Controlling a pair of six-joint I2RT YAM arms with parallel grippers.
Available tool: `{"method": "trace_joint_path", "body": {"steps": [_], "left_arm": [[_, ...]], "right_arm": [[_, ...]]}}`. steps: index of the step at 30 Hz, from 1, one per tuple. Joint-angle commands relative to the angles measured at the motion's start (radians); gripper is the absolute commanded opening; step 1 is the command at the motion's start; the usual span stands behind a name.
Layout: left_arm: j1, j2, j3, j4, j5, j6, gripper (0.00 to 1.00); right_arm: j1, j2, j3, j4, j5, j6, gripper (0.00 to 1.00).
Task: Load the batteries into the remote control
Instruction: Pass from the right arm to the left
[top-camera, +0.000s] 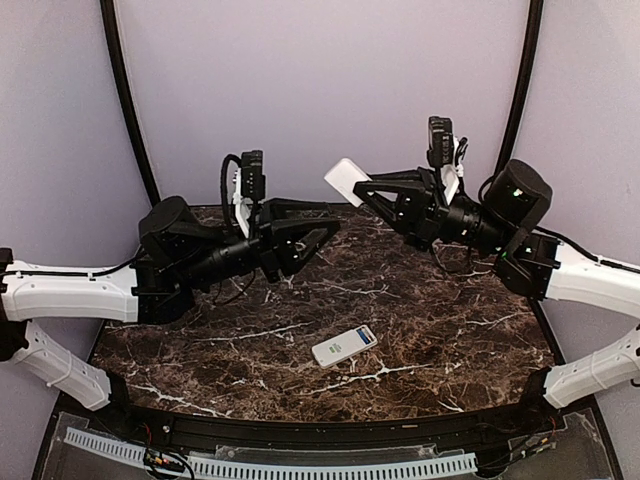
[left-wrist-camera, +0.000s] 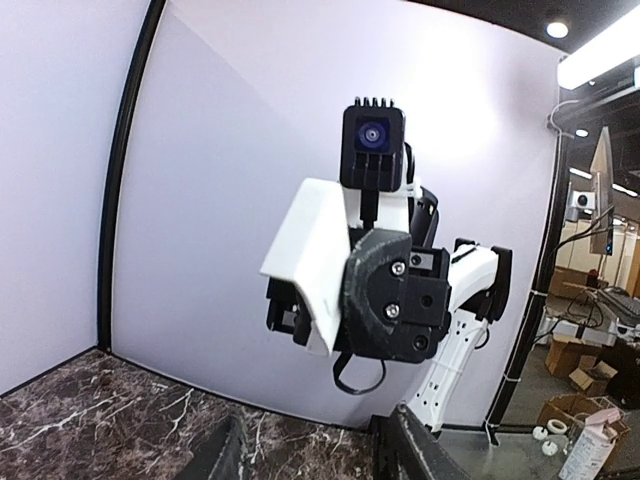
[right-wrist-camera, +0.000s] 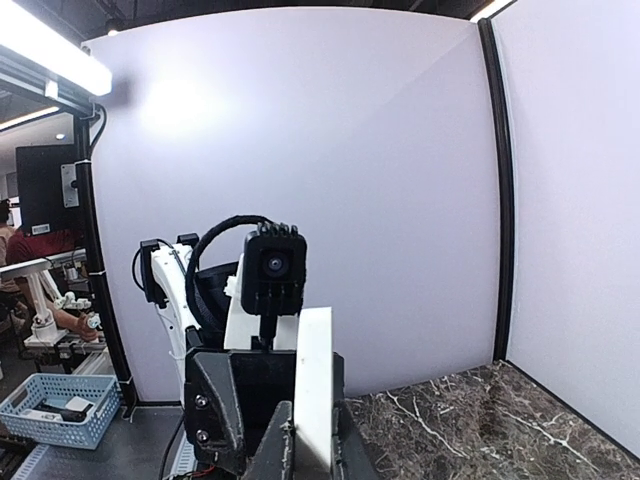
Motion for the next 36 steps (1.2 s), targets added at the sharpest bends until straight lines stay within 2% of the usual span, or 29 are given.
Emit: {"method": "trace_joint_path", "body": {"steps": [1,11,22,30,33,36], "left_arm": [[0.005,0.061,0.032,0.205,0.002,-0.107,0.44],[0.004,0.108,0.075,0.286,0.041,-0.12,0.39],[0.004,0.12,0.097,0.278,0.058,-0.106,0.11],[0.004,0.126,0.103,0.275,0.072,-0.095,0.09],[0.005,0.129,0.107,0.278,0.089,-0.091,0.01],[0.005,0.127,0.101,0.292,0.098,-0.087,0.0]], "right_arm": [[0.016,0.008,0.003,0.061,-0.015,0.008,0.0],[0.02,0.007,-0.004,0.044,-0.021,-0.004,0.0],[0.021,0.011,0.001,0.016,-0.036,-0.016,0.0],[0.021,0.016,0.02,-0.015,-0.075,-0.02,0.0],[0.021,0.021,0.02,-0.02,-0.073,-0.021,0.0],[0.021,0.021,0.018,-0.024,-0.072,-0.021,0.0]]}}
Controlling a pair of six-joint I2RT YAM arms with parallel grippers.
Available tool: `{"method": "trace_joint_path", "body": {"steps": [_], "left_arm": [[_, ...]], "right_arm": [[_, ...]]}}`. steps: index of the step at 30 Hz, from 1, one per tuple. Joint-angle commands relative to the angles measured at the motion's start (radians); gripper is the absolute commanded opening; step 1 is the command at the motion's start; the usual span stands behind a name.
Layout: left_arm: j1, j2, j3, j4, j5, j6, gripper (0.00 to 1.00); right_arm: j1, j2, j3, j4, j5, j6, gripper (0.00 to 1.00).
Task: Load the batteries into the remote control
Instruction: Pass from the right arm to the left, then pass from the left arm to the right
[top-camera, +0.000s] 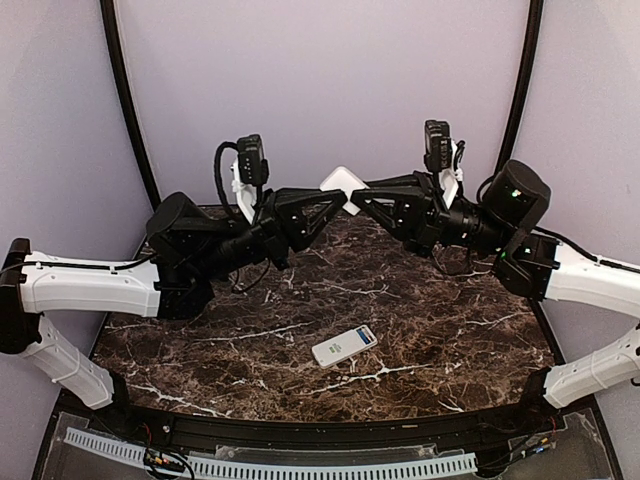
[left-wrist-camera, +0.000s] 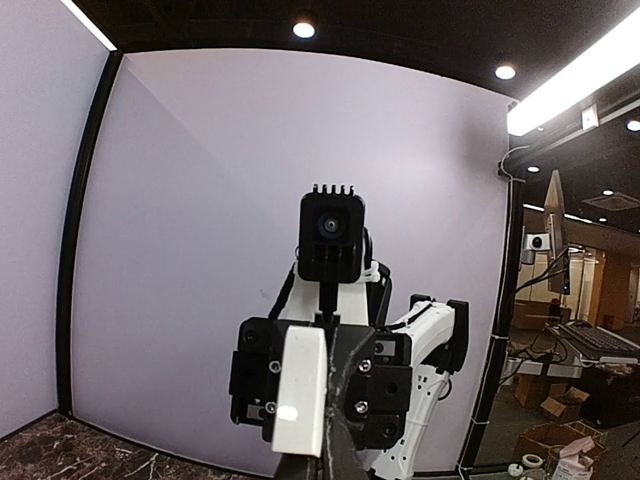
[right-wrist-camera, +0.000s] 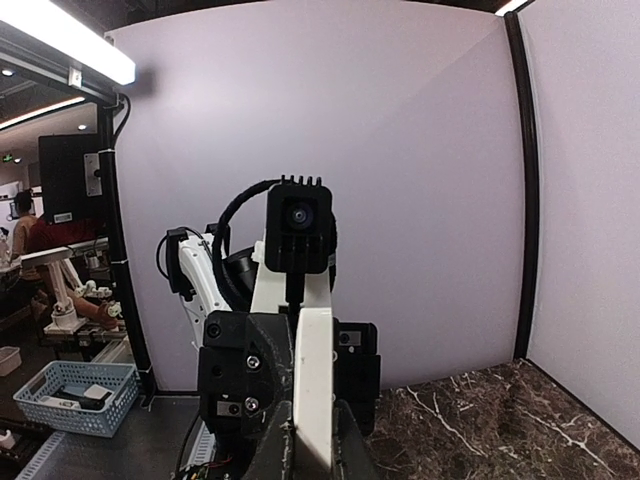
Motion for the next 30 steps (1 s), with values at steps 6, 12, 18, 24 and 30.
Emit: {"method": "trace_joint_path", "body": {"steps": [6,12,18,24,30], "left_arm": [[0.003,-0.026,0.014,-0.024,0.002,0.027,0.0],[0.003,-0.069,0.012,-0.19,-0.02,0.073,0.0],[0.003,-0.095,0.033,-0.465,0.027,0.149,0.0],[0.003,-0.092,0.038,-0.52,0.109,0.154,0.0],[0.003,-0.077,0.039,-0.527,0.113,0.142,0.0]], "right_arm": [[0.005,-0.011,0.03,-0.121,0.009,-0.053,0.0],[-0.028,-0.059,0.135,-0.447,0.003,-0.121,0.52],[-0.097,-0.047,0.308,-0.914,-0.112,-0.218,0.99],[-0.115,0.02,0.381,-1.048,-0.21,-0.268,0.74],[-0.117,0.067,0.397,-1.049,-0.277,-0.261,0.54]]}}
